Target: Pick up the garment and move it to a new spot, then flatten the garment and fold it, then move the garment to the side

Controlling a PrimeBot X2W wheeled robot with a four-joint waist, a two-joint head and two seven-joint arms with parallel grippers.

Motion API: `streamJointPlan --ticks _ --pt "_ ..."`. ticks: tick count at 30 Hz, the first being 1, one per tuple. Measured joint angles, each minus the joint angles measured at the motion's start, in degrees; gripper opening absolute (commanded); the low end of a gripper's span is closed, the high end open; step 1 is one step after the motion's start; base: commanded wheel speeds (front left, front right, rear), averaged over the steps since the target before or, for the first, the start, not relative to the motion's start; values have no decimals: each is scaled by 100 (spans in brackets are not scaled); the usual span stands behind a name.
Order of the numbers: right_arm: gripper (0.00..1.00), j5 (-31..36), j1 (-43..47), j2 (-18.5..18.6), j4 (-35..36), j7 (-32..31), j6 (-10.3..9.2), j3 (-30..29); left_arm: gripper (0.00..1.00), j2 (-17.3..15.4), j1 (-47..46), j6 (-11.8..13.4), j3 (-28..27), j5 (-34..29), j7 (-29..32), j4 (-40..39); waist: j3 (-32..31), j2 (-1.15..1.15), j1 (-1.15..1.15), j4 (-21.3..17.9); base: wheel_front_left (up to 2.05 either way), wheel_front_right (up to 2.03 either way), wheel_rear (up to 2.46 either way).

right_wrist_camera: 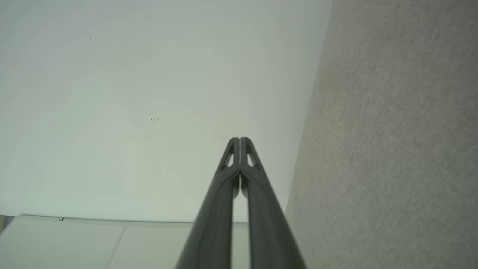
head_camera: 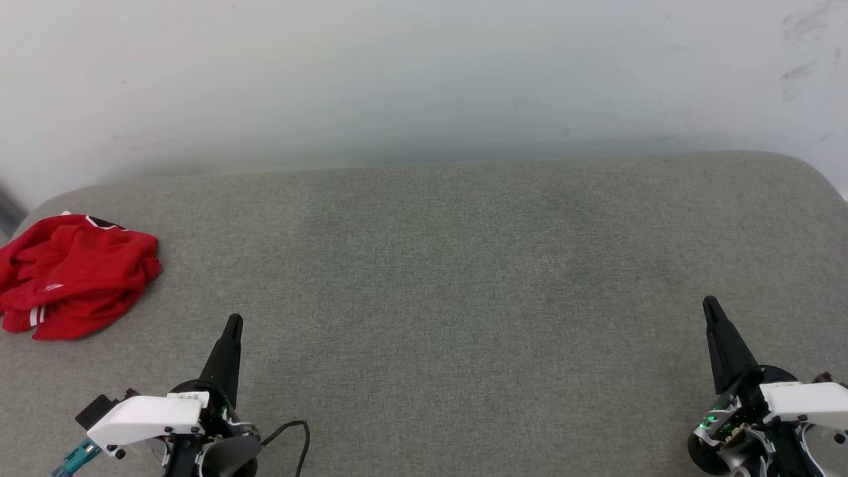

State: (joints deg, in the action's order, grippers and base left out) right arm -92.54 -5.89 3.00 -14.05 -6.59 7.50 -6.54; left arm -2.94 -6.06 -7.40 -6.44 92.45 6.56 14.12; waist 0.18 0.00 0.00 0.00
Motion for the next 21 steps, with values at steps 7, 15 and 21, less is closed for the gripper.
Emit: streamJointPlan --ticks 7,15,21 --pt "0 0 0 0 0 0 0 0 0 0 0 0 0 0 0 0 0 0 0 0 0 0 0" --pt "0 0 0 0 0 0 0 0 0 0 -1 0 0 0 -1 0 0 0 0 0 0 0 0" --pt "0 0 0 0 0 0 0 0 0 0 -1 0 0 0 -1 0 0 0 0 0 0 0 0"
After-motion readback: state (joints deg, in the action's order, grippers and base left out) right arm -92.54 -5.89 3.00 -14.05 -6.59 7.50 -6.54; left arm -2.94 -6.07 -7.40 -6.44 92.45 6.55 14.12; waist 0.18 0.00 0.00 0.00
